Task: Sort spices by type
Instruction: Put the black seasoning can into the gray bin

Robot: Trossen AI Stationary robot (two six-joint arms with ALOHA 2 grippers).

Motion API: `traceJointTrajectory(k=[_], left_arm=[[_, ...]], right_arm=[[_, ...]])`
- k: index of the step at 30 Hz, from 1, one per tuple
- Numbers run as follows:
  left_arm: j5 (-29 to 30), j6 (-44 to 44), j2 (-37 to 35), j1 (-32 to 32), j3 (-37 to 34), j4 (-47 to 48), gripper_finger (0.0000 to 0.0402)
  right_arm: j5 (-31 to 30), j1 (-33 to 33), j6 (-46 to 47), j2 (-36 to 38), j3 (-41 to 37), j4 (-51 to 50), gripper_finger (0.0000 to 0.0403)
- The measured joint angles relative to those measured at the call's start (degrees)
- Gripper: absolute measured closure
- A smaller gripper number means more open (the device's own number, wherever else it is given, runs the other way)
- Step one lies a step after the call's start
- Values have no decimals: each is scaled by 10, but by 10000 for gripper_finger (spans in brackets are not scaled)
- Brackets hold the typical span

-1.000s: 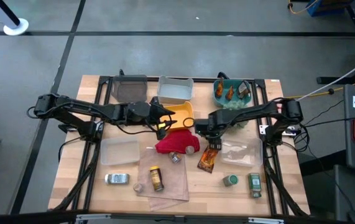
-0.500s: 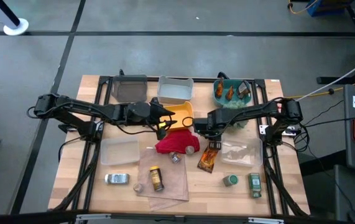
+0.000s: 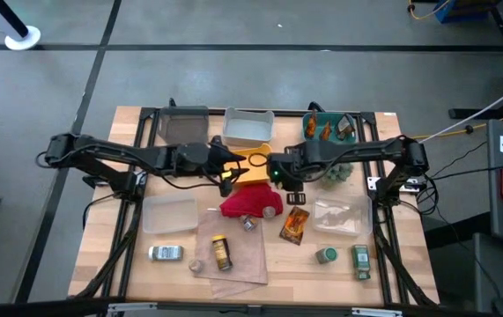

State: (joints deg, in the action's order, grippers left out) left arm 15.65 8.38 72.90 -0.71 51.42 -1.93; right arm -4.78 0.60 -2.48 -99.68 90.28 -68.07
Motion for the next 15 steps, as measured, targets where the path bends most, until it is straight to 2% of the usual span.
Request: traceJointTrajectory(k=[5, 15], left_arm=[[3, -14, -29, 0, 0, 1, 235], [11, -14, -70, 0, 0, 7, 235]], right_arm=[[-38, -16, -44, 0, 45, 9, 277], [-19, -132, -124, -5, 63, 142, 276]])
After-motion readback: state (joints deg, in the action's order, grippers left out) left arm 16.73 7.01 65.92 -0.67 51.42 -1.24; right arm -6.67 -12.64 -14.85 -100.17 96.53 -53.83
